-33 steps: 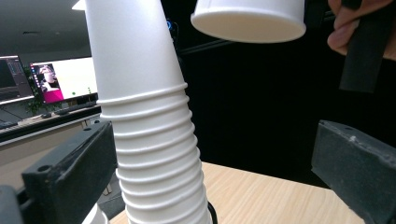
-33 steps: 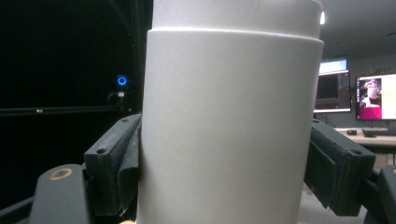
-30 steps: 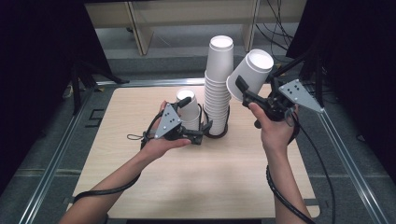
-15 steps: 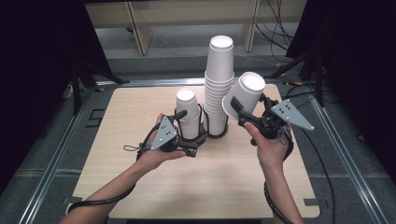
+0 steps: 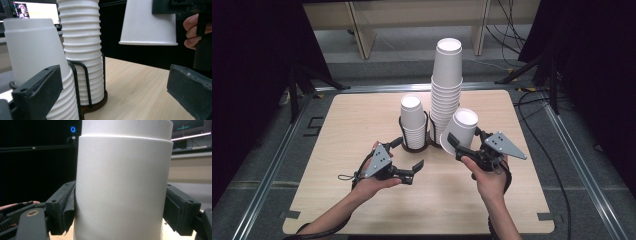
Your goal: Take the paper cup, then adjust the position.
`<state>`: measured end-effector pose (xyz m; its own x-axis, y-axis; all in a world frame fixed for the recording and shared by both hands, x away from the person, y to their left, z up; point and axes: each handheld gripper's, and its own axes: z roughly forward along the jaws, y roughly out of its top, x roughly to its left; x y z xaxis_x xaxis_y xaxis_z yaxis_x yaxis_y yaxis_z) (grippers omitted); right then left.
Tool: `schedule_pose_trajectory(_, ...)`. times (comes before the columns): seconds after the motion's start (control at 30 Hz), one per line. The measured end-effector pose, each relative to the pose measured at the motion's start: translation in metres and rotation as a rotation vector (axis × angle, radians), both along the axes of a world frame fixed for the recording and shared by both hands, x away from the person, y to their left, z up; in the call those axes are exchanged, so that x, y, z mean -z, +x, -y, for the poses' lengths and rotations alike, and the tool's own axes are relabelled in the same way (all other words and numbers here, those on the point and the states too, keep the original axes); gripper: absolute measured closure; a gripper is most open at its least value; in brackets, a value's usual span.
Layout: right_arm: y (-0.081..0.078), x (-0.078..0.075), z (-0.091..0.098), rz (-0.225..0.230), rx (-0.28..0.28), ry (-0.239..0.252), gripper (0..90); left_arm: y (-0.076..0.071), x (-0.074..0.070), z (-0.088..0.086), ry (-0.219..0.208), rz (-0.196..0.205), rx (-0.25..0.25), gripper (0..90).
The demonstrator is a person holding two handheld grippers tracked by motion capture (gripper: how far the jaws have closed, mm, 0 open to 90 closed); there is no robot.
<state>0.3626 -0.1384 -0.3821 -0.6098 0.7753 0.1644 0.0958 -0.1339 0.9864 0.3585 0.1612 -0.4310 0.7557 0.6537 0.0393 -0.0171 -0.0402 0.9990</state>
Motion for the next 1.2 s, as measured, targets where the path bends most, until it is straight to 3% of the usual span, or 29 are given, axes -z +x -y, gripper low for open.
schedule_pose_trajectory(0.03,-0.003,0.003,0.000,-0.025,0.010,0.001,20.9,0.000,0.001,0.000,-0.003,0.000,0.000,0.0)
schedule_pose_trajectory(0.3,-0.013,0.019,0.005,-0.054,0.027,0.010,20.9,-0.005,0.003,0.000,0.022,-0.002,0.016,0.0)
schedule_pose_trajectory(0.53,-0.012,0.026,0.003,-0.065,0.020,0.015,20.8,-0.012,0.011,-0.004,0.036,0.004,0.010,0.0)
schedule_pose_trajectory(0.57,-0.013,0.027,0.002,-0.083,0.026,0.020,20.8,-0.013,0.013,-0.004,0.036,0.002,0.009,0.0)
schedule_pose_trajectory(0.63,-0.011,0.030,0.002,-0.070,0.025,0.021,20.8,-0.015,0.017,-0.004,0.038,-0.008,0.010,0.0)
schedule_pose_trajectory(0.7,-0.012,0.033,0.001,-0.109,0.024,0.031,20.7,-0.016,0.021,-0.004,0.044,-0.017,0.011,0.0)
schedule_pose_trajectory(0.8,-0.011,0.038,0.001,-0.099,0.020,0.036,20.6,-0.017,0.027,-0.002,0.060,-0.024,0.014,0.0)
schedule_pose_trajectory(0.83,-0.012,0.039,0.001,-0.116,0.030,0.032,20.7,-0.017,0.028,0.000,0.051,-0.024,0.012,0.0)
schedule_pose_trajectory(0.93,-0.014,0.043,0.003,-0.133,0.039,0.045,20.6,-0.018,0.028,0.003,0.056,-0.024,0.018,0.0)
schedule_pose_trajectory(1.1,-0.013,0.047,0.001,-0.126,0.043,0.066,20.5,-0.019,0.029,0.007,0.061,-0.025,0.040,0.0)
schedule_pose_trajectory(1.2,-0.015,0.048,-0.002,-0.158,0.045,0.086,20.4,-0.019,0.030,0.010,0.056,-0.021,0.051,0.0)
